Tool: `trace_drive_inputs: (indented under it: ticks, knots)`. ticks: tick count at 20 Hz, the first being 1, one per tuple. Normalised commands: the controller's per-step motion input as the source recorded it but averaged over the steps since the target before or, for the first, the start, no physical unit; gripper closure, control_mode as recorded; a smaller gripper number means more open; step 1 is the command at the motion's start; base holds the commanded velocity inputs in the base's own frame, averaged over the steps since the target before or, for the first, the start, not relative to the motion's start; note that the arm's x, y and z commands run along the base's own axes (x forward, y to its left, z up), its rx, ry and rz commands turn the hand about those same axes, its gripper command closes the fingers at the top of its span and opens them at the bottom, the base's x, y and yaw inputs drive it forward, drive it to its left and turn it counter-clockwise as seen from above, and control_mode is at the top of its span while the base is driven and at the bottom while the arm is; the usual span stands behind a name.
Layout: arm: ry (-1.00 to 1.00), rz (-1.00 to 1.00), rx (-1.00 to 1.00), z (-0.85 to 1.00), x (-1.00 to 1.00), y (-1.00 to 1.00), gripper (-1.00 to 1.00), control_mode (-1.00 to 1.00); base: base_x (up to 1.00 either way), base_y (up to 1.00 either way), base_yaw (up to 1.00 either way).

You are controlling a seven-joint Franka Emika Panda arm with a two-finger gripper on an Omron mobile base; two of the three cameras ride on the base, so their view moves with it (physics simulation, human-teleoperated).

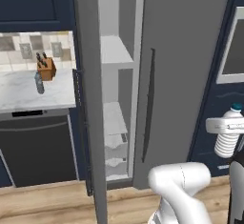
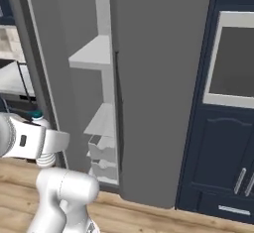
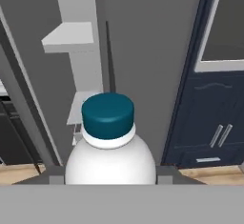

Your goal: Take the bottled waters from the counter and place them in the freezer to freeze. Close the freezer door after placing the bottles.

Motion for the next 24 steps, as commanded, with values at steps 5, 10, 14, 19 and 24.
trace_drive_inputs:
  ticks: [5,10,14,19,24]
  knots:
    - [0.00,0.00,0.00,0.00,0.00,0.00,1.00,1.00,0.73,-0.42,0.39]
    - [0.00,0.00,0.00,0.00,0.00,0.00,1.00,1.00,0.49,-0.27,0.46]
    - [0.00,0.00,0.00,0.00,0.00,0.00,1.00,1.00,0.35,-0.21,0.47]
    - [0.00,0.00,0.00,0.00,0.00,0.00,1.00,1.00,0.11,-0.25,0.43]
    - [0.00,0.00,0.00,0.00,0.00,0.00,1.00,1.00,0.00,-0.09,0.13]
